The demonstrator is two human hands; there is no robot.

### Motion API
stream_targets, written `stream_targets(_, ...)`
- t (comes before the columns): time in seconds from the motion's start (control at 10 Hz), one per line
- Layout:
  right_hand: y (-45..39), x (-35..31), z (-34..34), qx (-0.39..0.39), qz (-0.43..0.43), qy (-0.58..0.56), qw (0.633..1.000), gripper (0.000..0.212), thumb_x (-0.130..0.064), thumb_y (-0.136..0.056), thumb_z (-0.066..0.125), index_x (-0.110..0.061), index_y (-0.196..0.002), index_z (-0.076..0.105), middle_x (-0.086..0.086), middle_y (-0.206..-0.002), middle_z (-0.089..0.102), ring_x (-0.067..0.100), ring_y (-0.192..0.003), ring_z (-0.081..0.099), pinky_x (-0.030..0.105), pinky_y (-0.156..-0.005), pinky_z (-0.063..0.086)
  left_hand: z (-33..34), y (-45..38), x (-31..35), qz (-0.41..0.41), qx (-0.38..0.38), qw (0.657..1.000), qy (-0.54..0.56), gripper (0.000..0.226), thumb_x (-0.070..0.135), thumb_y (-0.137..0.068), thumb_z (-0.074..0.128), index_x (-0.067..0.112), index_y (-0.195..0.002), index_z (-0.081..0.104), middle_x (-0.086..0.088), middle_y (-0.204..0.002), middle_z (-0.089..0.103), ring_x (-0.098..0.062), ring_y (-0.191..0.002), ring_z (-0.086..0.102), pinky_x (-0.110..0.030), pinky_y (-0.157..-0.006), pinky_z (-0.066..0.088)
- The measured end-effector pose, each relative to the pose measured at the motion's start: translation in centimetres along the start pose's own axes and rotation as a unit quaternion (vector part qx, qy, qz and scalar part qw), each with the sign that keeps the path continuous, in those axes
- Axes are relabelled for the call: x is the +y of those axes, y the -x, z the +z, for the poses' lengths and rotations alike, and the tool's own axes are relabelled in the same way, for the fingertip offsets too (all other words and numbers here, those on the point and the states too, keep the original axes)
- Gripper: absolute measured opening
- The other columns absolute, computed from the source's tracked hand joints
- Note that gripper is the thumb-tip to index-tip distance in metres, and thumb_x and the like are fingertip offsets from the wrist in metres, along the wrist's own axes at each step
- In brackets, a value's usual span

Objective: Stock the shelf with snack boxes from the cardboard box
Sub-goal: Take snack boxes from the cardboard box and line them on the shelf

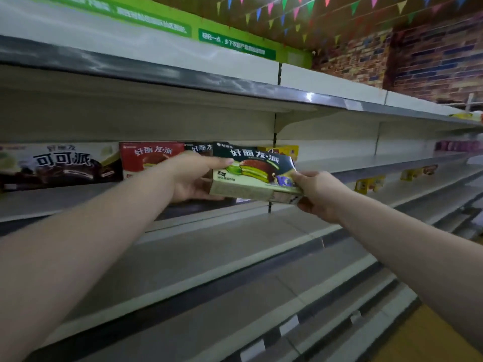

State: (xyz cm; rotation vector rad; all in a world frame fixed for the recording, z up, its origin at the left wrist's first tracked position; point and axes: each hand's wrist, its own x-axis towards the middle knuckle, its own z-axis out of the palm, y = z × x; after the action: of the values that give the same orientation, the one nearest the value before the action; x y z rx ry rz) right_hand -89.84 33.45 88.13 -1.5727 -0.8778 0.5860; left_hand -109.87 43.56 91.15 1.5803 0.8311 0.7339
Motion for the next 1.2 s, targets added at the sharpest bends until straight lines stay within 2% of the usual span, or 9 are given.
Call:
stream_targets(0.1,-7.0,-0.7,-0.1,-0.06,-0.029,-0.013,0.998,0.013,-0.025,-0.101,0.047,-0.019,-0.099,0.059,0.004,-0.086,0.06,0.012,-0.065,0.055,0.02,-0.045,0.045,0.7,-4.8,0.4,0.031,0.074,0.997,-0.008,0.01,0.019,-0.091,0.064,0.009,-0.09,0.061,-0.007,-0.082,0.069,-0.021,-0.074,0.066,-0.037,-0.064,0.058)
stream_targets(0.2,-13.3,-0.8,0.0,-0.128,-0.064,-0.008,0.99,0.013,-0.019,-0.099,0.052,-0.019,-0.089,0.06,0.006,-0.09,0.061,0.018,-0.078,0.058,0.028,-0.061,0.053,0.3,-9.3,-0.3,0.039,0.136,0.99,-0.022,0.034,0.015,-0.082,0.072,0.01,-0.113,0.059,-0.007,-0.094,0.072,-0.021,-0.086,0.068,-0.043,-0.082,0.057)
stream_targets(0.3,-18.6,-0.4,1.2,-0.176,-0.1,0.045,0.978,0.019,-0.011,-0.098,0.049,-0.018,-0.086,0.062,0.01,-0.096,0.065,0.025,-0.091,0.061,0.04,-0.082,0.054,-0.6,-13.1,-1.6,0.034,0.193,0.975,-0.103,0.049,0.016,-0.078,0.076,0.016,-0.122,0.055,0.0,-0.103,0.068,-0.02,-0.1,0.064,-0.038,-0.089,0.051)
stream_targets(0.5,-24.8,0.2,5.5,-0.241,-0.094,0.164,0.952,0.014,-0.013,-0.097,0.052,-0.012,-0.11,0.057,0.017,-0.111,0.065,0.032,-0.104,0.062,0.045,-0.09,0.054,-2.7,-17.3,-2.3,-0.004,0.227,0.899,-0.375,0.059,0.025,-0.081,0.077,0.013,-0.133,0.052,-0.006,-0.131,0.06,-0.024,-0.112,0.061,-0.037,-0.095,0.051)
stream_targets(0.6,-27.4,-0.1,7.4,-0.27,-0.086,0.155,0.946,0.02,-0.009,-0.094,0.058,-0.003,-0.113,0.059,0.016,-0.107,0.069,0.029,-0.098,0.068,0.044,-0.087,0.056,-3.7,-18.5,-2.1,0.0,0.194,0.888,-0.416,0.052,0.015,-0.079,0.079,0.013,-0.124,0.055,-0.005,-0.121,0.064,-0.019,-0.095,0.065,-0.035,-0.081,0.057)
stream_targets(0.7,-29.2,-0.3,9.2,-0.292,-0.113,0.193,0.93,0.024,-0.01,-0.092,0.06,-0.009,-0.116,0.061,0.013,-0.107,0.07,0.028,-0.098,0.068,0.046,-0.087,0.056,-4.7,-19.7,-2.2,-0.005,0.214,0.852,-0.478,0.033,0.018,-0.079,0.079,0.016,-0.103,0.056,0.002,-0.084,0.065,-0.004,-0.055,0.059,-0.016,-0.043,0.047)
stream_targets(0.9,-31.5,-1.4,12.4,-0.29,-0.094,0.22,0.927,0.04,0.0,-0.085,0.067,-0.001,-0.123,0.054,0.021,-0.11,0.063,0.035,-0.092,0.063,0.048,-0.076,0.055,-6.1,-22.2,-2.3,-0.062,0.246,0.801,-0.542,0.032,0.036,-0.08,0.077,0.009,-0.076,0.061,-0.006,-0.065,0.065,-0.015,-0.047,0.058,-0.021,-0.045,0.045)
stream_targets(1.0,-32.2,-1.8,13.2,-0.283,-0.143,0.292,0.902,0.025,-0.009,-0.085,0.07,-0.002,-0.104,0.056,0.012,-0.086,0.062,0.023,-0.07,0.063,0.035,-0.066,0.059,-6.5,-23.4,-2.4,-0.086,0.262,0.779,-0.563,0.036,0.029,-0.087,0.069,0.009,-0.061,0.057,-0.008,-0.057,0.065,-0.019,-0.046,0.062,-0.025,-0.047,0.051)
stream_targets(1.2,-32.5,-2.4,14.2,-0.22,-0.221,0.422,0.851,0.014,-0.011,-0.086,0.068,0.0,-0.085,0.06,0.008,-0.071,0.063,0.019,-0.061,0.065,0.026,-0.058,0.058,-5.9,-24.6,-2.9,-0.129,0.199,0.785,-0.573,0.037,0.036,-0.089,0.066,0.007,-0.067,0.061,-0.003,-0.055,0.064,-0.018,-0.047,0.061,-0.024,-0.053,0.052)
